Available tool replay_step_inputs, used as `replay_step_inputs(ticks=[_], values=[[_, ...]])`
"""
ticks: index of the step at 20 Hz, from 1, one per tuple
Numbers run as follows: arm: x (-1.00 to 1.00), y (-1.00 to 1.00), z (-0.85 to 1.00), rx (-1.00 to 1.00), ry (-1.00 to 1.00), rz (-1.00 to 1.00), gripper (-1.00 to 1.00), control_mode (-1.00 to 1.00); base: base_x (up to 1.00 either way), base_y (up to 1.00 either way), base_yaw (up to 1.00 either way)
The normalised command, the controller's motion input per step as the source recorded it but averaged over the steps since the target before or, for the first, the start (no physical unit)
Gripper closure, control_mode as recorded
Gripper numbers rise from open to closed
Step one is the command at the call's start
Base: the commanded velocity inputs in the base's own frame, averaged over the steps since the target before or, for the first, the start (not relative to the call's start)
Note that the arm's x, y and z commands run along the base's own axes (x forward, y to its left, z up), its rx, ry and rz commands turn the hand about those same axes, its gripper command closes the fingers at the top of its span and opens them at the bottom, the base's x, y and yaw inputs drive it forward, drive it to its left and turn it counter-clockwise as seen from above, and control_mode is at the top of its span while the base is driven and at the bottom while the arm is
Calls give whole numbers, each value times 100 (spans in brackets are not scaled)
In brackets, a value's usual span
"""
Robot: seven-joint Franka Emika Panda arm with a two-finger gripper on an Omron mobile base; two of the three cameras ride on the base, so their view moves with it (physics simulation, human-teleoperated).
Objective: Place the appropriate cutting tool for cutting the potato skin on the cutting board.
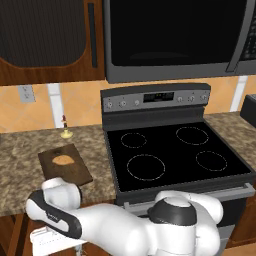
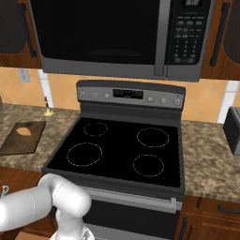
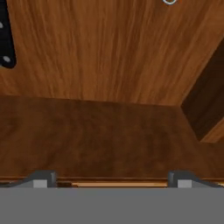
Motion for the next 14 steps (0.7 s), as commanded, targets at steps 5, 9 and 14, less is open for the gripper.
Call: replay_step_inputs(ticks=[5,9,14], values=[[33,-10,0,0,-21,1,-100,-100,0,0,0],[38,-11,-2,0,-25,2,-100,-100,0,0,0],[46,-3,-14,0,-6,8,-100,-100,0,0,0]])
